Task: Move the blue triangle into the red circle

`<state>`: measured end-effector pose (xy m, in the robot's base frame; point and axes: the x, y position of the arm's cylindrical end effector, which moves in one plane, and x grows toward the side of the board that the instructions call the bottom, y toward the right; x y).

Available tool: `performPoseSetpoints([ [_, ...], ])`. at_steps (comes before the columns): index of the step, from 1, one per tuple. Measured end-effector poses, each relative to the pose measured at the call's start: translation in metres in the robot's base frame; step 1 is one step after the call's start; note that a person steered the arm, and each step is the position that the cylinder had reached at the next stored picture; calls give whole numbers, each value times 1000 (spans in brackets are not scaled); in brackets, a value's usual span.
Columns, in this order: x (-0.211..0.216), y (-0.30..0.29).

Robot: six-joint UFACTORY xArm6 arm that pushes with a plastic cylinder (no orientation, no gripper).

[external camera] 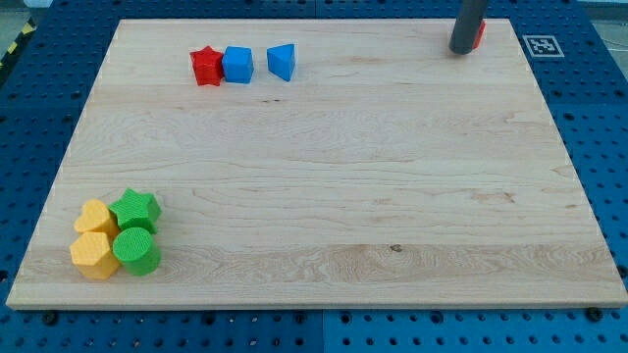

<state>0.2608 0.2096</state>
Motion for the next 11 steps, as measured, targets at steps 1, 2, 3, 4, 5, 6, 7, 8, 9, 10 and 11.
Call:
performPoseSetpoints([
  [1,0,-34],
  [2,-2,-114],
  [3,-19,-204],
  [4,-30,-288],
  [5,-7,-315],
  [6,18,-274],
  [7,31,-202],
  [8,40,-169],
  [9,40,-222],
  [10,54,-259],
  [11,88,-256],
])
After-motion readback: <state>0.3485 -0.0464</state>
